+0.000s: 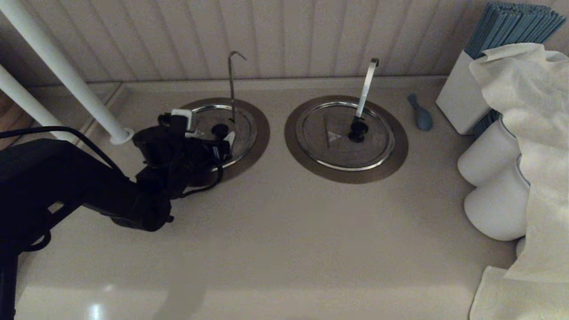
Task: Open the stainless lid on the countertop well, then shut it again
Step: Open the lid
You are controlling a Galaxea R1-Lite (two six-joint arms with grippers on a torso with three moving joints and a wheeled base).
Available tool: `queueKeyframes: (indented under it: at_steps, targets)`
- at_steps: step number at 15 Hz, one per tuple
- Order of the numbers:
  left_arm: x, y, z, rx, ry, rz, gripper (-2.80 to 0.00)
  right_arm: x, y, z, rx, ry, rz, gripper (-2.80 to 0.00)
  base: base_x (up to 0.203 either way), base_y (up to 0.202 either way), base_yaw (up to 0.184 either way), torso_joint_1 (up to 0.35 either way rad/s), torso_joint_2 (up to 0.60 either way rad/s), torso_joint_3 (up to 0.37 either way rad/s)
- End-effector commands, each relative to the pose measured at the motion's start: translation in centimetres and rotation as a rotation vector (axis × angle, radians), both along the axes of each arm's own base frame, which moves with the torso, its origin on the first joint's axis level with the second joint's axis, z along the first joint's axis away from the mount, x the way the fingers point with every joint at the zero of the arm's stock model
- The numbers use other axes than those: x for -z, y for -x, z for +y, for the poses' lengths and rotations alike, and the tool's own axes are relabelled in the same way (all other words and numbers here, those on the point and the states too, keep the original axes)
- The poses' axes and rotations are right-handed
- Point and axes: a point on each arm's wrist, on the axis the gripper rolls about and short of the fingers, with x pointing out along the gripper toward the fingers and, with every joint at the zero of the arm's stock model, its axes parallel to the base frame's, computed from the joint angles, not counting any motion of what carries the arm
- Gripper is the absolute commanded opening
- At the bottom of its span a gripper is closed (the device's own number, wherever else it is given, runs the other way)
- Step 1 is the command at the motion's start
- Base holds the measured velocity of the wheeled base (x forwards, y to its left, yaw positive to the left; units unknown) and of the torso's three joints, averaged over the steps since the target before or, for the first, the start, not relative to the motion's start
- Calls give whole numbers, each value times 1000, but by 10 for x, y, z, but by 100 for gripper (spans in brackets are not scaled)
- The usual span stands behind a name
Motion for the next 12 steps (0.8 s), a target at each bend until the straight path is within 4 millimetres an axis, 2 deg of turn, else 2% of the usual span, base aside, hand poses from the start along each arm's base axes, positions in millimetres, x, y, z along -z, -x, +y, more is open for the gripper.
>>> queueKeyframes:
  at_steps: [1,8,12]
  targets:
    - [5,-7,-2,-26,7,-13,0,0,0,0,-1,0,0,-280,0,0,0,0,0,0]
    - [2,-9,-1,-43,17,-43,0,0,0,0,-1,-1,0,-280,0,0,0,0,0,0]
    - [-13,-3,1,-43,26,-78,0,0,0,0,-1,-1,1,-280,0,0,0,0,0,0]
